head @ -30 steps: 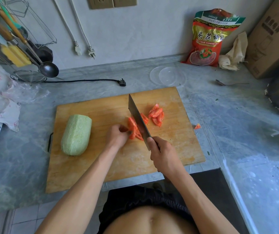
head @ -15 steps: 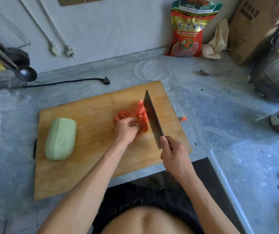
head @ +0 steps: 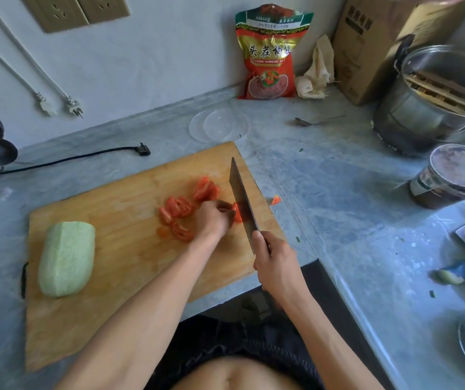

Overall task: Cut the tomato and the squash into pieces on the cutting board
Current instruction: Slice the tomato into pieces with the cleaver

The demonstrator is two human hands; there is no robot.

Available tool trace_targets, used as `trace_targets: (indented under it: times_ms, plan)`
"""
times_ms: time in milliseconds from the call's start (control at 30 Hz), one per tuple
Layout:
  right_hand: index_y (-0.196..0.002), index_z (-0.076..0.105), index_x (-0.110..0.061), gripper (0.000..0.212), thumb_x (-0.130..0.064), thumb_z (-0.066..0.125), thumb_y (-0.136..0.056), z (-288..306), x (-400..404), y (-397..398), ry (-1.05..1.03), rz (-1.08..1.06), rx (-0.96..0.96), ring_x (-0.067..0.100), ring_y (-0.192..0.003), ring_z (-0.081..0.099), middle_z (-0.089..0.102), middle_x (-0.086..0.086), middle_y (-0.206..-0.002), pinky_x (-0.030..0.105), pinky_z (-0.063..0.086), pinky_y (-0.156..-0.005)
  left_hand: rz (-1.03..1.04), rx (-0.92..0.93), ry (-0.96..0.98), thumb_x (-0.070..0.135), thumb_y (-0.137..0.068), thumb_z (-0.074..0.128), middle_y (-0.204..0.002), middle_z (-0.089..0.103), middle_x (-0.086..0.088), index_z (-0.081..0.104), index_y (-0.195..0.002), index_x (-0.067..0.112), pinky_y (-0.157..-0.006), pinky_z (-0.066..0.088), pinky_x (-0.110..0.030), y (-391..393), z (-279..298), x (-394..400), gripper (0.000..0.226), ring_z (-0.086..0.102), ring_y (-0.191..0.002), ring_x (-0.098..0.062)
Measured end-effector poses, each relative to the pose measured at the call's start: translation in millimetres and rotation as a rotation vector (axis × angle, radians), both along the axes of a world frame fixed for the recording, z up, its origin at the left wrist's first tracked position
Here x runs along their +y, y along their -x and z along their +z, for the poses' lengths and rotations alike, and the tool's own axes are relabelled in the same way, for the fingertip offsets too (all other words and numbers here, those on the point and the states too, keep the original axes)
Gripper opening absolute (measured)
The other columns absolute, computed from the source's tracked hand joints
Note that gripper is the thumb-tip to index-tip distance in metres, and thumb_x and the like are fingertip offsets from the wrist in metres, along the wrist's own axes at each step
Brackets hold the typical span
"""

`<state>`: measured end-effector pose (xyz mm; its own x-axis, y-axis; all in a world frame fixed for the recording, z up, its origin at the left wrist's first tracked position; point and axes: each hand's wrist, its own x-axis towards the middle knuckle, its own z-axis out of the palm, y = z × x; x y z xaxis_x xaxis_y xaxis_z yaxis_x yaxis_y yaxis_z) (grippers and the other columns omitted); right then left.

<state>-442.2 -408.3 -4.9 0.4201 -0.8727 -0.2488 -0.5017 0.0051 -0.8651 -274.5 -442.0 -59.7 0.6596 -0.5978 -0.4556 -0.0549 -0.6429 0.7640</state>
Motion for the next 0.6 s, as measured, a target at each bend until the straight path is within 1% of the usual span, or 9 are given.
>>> trace_targets:
  times_ms: [100, 200, 267, 300, 333, 367, 400, 467, 600]
  plan:
    - [-0.064, 0.04, -0.019, 0.044, -0.037, 0.039, -0.104, -3, -1, -5, -0.009, 0.001, -0.01, 0.017, -0.05, 0.038, 0.042, 0.004, -0.055, 0.036, 0.033, -0.047, -0.033, -0.087, -0.023, 0.014, -0.085, 0.069, -0.069, 0.07, 0.003, 0.074, -0.075, 0.019, -0.058, 0.044, -0.02, 1, 1, 1, 0.012, 0.066, -0.069, -0.013]
    - [-0.064, 0.04, -0.017, 0.044, -0.037, 0.038, -0.104, -3, -2, -5, 0.006, 0.018, 0.0, 0.028, -0.052, 0.041, 0.044, 0.005, -0.056, 0.039, 0.035, -0.049, -0.059, -0.128, -0.025, 0.015, -0.087, 0.068, -0.08, 0.072, 0.0, 0.076, -0.086, 0.014, -0.066, 0.044, -0.021, 1, -1, 2, 0.008, 0.067, -0.078, -0.014]
    - [-0.064, 0.04, -0.018, 0.044, -0.036, 0.038, -0.104, -3, -2, -6, 0.02, 0.026, 0.011, 0.034, -0.057, 0.048, 0.044, 0.004, -0.055, 0.043, 0.039, -0.052, -0.079, -0.152, -0.041, 0.017, -0.087, 0.068, -0.081, 0.074, -0.001, 0.076, -0.081, 0.018, -0.069, 0.049, -0.025, 1, -1, 3, 0.01, 0.068, -0.079, -0.016]
    - [-0.064, 0.04, -0.019, 0.044, -0.035, 0.039, -0.104, -3, -2, -7, 0.024, 0.027, 0.014, 0.031, -0.056, 0.047, 0.044, 0.004, -0.055, 0.044, 0.04, -0.054, -0.077, -0.167, -0.05, 0.018, -0.086, 0.068, -0.08, 0.075, -0.001, 0.074, -0.075, 0.022, -0.071, 0.052, -0.028, 1, -1, 3, 0.014, 0.069, -0.079, -0.017]
    - [-0.064, 0.04, -0.019, 0.044, -0.035, 0.039, -0.104, -3, -2, -8, 0.031, 0.029, 0.017, 0.025, -0.053, 0.043, 0.043, 0.003, -0.054, 0.044, 0.039, -0.054, -0.073, -0.179, -0.06, 0.017, -0.085, 0.067, -0.078, 0.075, -0.001, 0.072, -0.07, 0.025, -0.073, 0.055, -0.03, 1, -3, 3, 0.017, 0.07, -0.079, -0.018]
    - [-0.063, 0.04, -0.021, 0.043, -0.034, 0.039, -0.104, -4, -3, -9, 0.04, 0.031, 0.016, 0.016, -0.049, 0.039, 0.041, 0.0, -0.053, 0.041, 0.035, -0.052, -0.068, -0.184, -0.067, 0.016, -0.084, 0.067, -0.078, 0.075, -0.001, 0.071, -0.069, 0.025, -0.075, 0.056, -0.032, 1, -3, 2, 0.018, 0.07, -0.08, -0.019]
    - [-0.063, 0.04, -0.022, 0.043, -0.033, 0.04, -0.104, -6, -4, -10, 0.05, 0.032, 0.013, 0.011, -0.047, 0.035, 0.039, -0.004, -0.051, 0.034, 0.031, -0.049, -0.065, -0.184, -0.067, 0.015, -0.084, 0.067, -0.08, 0.075, -0.002, 0.072, -0.071, 0.023, -0.076, 0.056, -0.032, 1, -4, 2, 0.016, 0.071, -0.082, -0.02]
    - [-0.062, 0.04, -0.025, 0.042, -0.033, 0.041, -0.104, -7, -7, -13, 0.054, 0.032, 0.014, 0.01, -0.045, 0.034, 0.036, -0.008, -0.05, 0.021, 0.026, -0.047, -0.064, -0.182, -0.063, 0.015, -0.084, 0.066, -0.084, 0.075, -0.004, 0.076, -0.08, 0.018, -0.077, 0.056, -0.033, 2, -3, 1, 0.011, 0.07, -0.084, -0.021]
    - [-0.064, 0.041, -0.028, 0.041, -0.035, 0.039, -0.104, -8, -14, -19, 0.067, 0.046, 0.047, 0.01, -0.043, 0.035, 0.038, -0.008, -0.05, 0.02, 0.026, -0.046, -0.064, -0.167, -0.048, 0.012, -0.085, 0.065, -0.087, 0.075, -0.005, 0.077, -0.089, 0.012, -0.075, 0.054, -0.028, 2, -2, 1, 0.013, 0.07, -0.084, -0.02]
